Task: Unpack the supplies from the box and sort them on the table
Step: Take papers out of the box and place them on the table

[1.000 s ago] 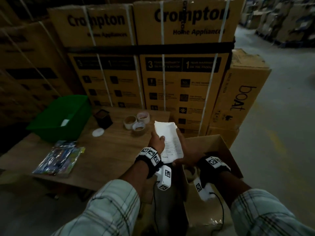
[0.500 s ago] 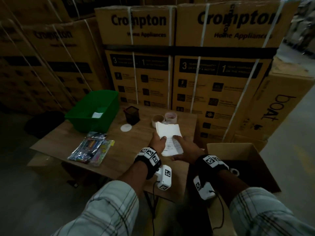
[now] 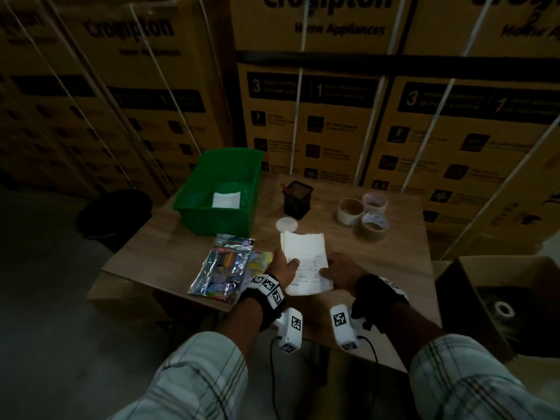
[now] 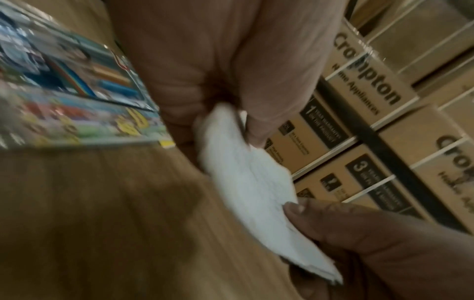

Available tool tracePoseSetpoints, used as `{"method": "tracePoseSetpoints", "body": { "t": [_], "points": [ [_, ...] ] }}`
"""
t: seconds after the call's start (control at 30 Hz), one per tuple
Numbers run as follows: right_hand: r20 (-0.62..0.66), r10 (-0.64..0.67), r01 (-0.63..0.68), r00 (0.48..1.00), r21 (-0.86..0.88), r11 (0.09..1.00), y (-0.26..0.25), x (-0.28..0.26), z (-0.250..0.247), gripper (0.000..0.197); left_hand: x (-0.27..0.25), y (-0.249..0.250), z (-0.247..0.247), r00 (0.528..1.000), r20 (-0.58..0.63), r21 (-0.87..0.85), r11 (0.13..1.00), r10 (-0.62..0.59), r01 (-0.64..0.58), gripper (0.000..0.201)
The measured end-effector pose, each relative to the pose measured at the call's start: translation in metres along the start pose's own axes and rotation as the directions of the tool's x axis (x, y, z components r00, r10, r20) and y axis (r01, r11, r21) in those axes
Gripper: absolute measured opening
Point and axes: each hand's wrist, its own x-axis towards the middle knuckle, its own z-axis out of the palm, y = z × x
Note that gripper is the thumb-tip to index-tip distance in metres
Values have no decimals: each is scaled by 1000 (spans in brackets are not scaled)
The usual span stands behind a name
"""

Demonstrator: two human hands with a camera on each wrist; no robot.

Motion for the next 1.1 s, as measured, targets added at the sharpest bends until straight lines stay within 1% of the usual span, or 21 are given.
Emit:
{"method": "tracePoseSetpoints", "body": {
  "t": [0.03, 0.1, 0.2, 0.27, 0.33, 0.37, 0.43, 0.5, 0.53, 0.63, 0.7, 0.77, 0.87, 0.93, 1.0, 1.07, 1.1],
  "points": [
    [-40, 14, -16, 999, -40, 999, 2, 5, 7, 31, 5, -8, -5, 999, 32, 21, 1000, -7, 6, 56],
    [-102, 43, -48, 994, -42, 998, 10, 15, 19, 32, 12, -21, -13, 997, 75, 71, 997, -15, 10, 54],
    [-195, 60, -71, 979, -49, 996, 9, 19, 29, 33, 12, -30, -22, 993, 116, 119, 992, 34, -48, 63],
    [-248, 74, -101, 966, -97, 990, 6, 19, 34, 34, 12, -33, -25, 991, 121, 179, 980, 64, -85, 68],
    [-269, 100, -145, 958, -154, 977, 7, 21, 40, 37, 13, -36, -26, 989, 123, 229, 968, 81, -107, 68],
    [-264, 117, -168, 957, -179, 969, 8, 21, 43, 39, 15, -38, -26, 989, 125, 259, 960, 79, -109, 66],
    [-235, 155, -204, 960, -203, 958, 14, 21, 48, 46, 17, -40, -24, 989, 122, 361, 925, 82, -121, 52],
    [-209, 167, -212, 963, -214, 953, 22, 21, 55, 57, 16, -45, -21, 990, 124, 477, 871, 69, -121, 38],
    [-202, 160, -202, 966, -213, 956, 26, 22, 60, 62, 14, -47, -20, 990, 125, 518, 848, 60, -117, 35],
    [-197, 153, -195, 968, -217, 956, 30, 21, 72, 68, 9, -58, -18, 991, 133, 583, 806, 32, -104, 35],
    [-188, 139, -186, 972, -266, 946, 31, 21, 79, 65, 7, -63, -19, 990, 139, 610, 784, 33, -112, 33],
    [-183, 124, -179, 975, -322, 930, 31, 21, 84, 61, 8, -63, -19, 986, 153, 648, 747, 63, -148, 29],
    [-182, 95, -160, 979, -387, 908, 30, 20, 86, 56, 7, -57, -19, 980, 185, 736, 650, 76, -189, 28],
    [-168, 95, -157, 981, -412, 898, 30, 20, 85, 53, 4, -54, -16, 980, 187, 795, 577, 62, -188, 31],
    [-163, 97, -159, 982, -429, 889, 31, 17, 82, 53, 0, -51, -13, 985, 167, 835, 524, 50, -168, 34],
    [-193, 80, -165, 978, -476, 864, 33, 11, 79, 56, -4, -48, -9, 989, 135, 841, 521, 57, -145, 35],
    [-226, 53, -166, 973, -519, 839, 34, 6, 76, 57, -4, -46, -7, 989, 125, 834, 531, 83, -150, 35]
  ]
}}
